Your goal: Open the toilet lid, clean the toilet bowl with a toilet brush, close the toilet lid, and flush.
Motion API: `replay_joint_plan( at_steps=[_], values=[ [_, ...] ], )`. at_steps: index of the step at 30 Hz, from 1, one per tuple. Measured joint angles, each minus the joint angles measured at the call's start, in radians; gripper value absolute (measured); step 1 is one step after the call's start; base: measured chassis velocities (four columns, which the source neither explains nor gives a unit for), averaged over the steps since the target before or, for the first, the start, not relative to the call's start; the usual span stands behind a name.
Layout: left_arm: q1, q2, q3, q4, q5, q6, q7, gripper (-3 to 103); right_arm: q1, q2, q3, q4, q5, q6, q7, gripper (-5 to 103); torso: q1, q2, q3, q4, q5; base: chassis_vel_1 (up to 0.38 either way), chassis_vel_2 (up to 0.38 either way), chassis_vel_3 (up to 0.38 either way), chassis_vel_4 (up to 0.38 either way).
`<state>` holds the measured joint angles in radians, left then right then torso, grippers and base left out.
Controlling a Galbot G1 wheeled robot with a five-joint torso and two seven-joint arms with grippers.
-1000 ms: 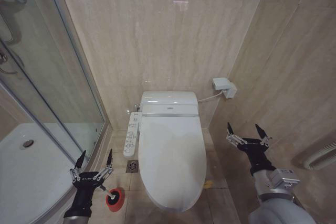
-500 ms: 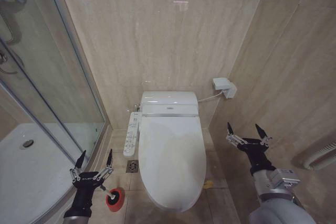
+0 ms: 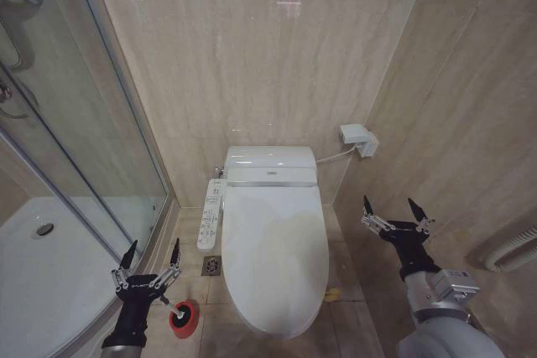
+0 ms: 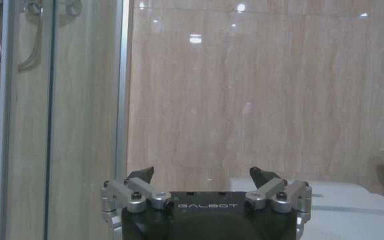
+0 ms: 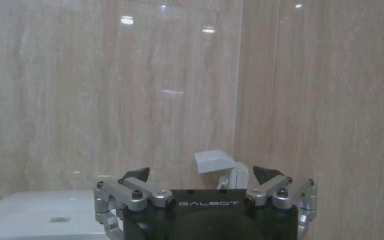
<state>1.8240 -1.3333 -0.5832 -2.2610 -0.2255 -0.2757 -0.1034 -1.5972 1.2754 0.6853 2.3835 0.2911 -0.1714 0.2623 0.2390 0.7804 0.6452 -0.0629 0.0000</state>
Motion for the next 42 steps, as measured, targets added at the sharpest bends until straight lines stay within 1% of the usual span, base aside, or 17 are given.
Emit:
replay_joint_plan(
  at_steps=[42],
  values=[
    [0.0, 0.0, 0.0, 0.0, 0.0, 0.0, 0.0, 97, 0.0, 0.0, 0.0, 0.0, 0.0, 0.0, 0.0, 100, 0.0, 0.0, 0.0, 0.0, 0.0, 0.0, 0.0, 0.0, 0.0]
  ],
)
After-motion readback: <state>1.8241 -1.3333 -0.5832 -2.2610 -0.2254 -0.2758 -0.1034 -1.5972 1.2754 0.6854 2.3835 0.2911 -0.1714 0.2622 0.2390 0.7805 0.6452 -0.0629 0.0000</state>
